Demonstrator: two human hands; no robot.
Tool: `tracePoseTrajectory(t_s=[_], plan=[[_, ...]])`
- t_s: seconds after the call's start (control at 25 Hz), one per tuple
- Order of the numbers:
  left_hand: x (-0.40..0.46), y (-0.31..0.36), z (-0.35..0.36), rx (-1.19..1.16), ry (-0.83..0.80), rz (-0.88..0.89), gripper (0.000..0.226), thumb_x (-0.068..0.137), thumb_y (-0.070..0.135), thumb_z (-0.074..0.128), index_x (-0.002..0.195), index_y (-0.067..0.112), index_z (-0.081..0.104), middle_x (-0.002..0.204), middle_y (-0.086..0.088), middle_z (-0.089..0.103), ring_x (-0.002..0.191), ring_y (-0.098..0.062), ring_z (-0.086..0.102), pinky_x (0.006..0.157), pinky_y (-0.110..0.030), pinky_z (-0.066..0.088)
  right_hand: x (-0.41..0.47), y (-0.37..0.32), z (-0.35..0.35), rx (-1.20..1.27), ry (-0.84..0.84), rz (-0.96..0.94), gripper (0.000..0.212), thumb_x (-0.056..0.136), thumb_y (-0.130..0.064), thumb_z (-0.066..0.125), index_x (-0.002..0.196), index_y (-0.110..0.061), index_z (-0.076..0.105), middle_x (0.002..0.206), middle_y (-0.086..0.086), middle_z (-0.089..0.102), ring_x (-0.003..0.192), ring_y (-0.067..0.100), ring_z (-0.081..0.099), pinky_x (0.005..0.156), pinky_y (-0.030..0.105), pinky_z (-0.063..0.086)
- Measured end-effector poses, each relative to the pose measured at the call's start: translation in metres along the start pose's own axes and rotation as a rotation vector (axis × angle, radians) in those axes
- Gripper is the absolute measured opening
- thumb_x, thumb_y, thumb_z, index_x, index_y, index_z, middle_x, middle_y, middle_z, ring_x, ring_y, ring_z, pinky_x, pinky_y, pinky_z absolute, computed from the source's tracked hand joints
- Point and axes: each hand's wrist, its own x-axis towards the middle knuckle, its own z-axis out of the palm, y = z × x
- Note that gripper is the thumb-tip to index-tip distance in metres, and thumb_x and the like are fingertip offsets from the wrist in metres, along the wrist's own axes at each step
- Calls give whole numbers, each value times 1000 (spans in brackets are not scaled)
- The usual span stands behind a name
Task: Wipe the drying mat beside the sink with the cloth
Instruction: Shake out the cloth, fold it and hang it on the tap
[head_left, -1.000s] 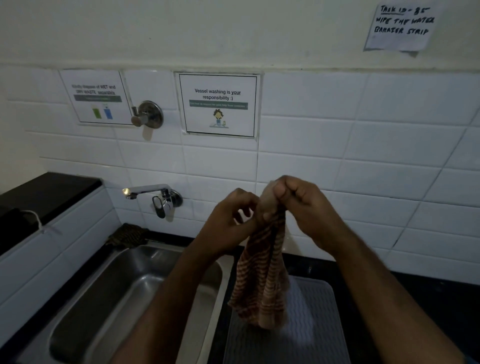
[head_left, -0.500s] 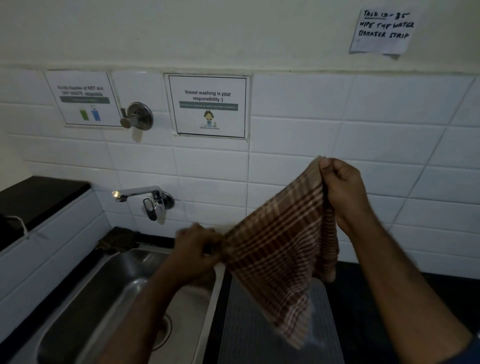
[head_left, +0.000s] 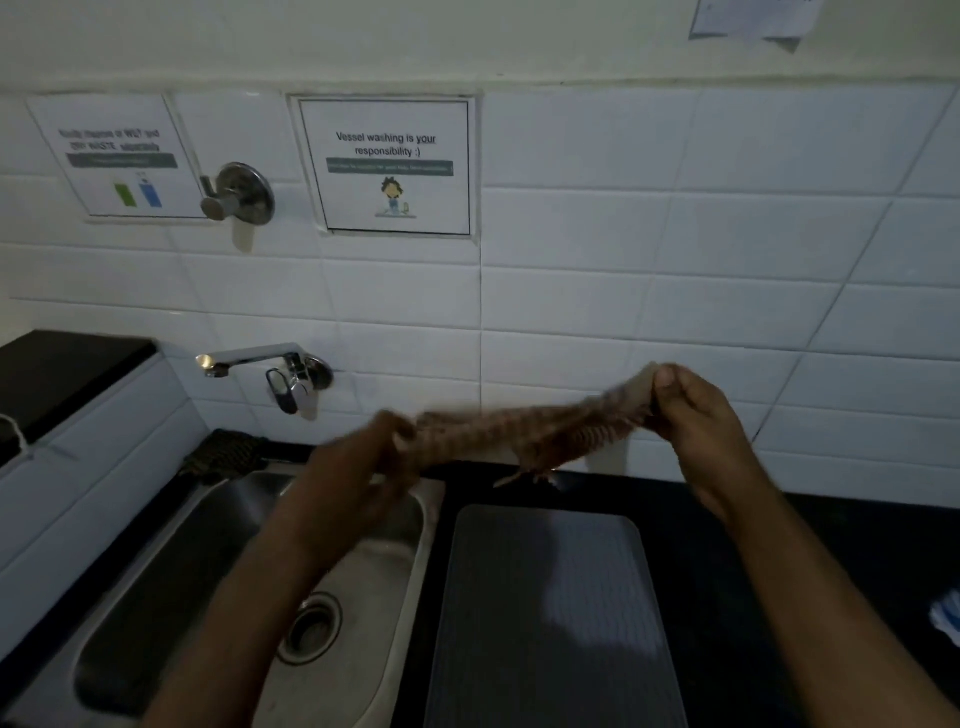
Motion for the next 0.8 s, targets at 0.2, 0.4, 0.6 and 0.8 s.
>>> tracePoseTrajectory(t_s=[0.2,0.4,0.6,0.8], plan=[[-100,-1,38,-117,-252,-96,27,76,20,82,84,39,64,82,23,67,75,7,64,67,-5,45,-115,48,-47,-199,-258,201,38,101,-38,53,78,-15,71,77,9,69,76,20,64,72,24,49],[-95,-25,80,-219,-226,-261,20,79,10,78,86,25,68,81,14,70,73,-4,66,57,-10,47,-130,80,-39,-272,-217,370,36,98,-30,54,76,-7,70,73,15,69,67,16,63,61,24,48],[-31,-94,146,-143,-349,-397,41,72,27,71,113,25,63,109,-2,65,100,-24,67,82,-31,54,-43,169,-1,-809,-150,543,26,98,-29,55,100,-9,71,103,16,71,97,30,68,74,27,48],[-65,-94,189,-9,-384,-407,83,72,49,57,147,18,38,151,-22,28,134,-40,40,103,-39,42,-75,191,-1,-1130,-181,487,29,102,-27,43,111,-9,64,114,12,64,88,22,62,81,36,56]])
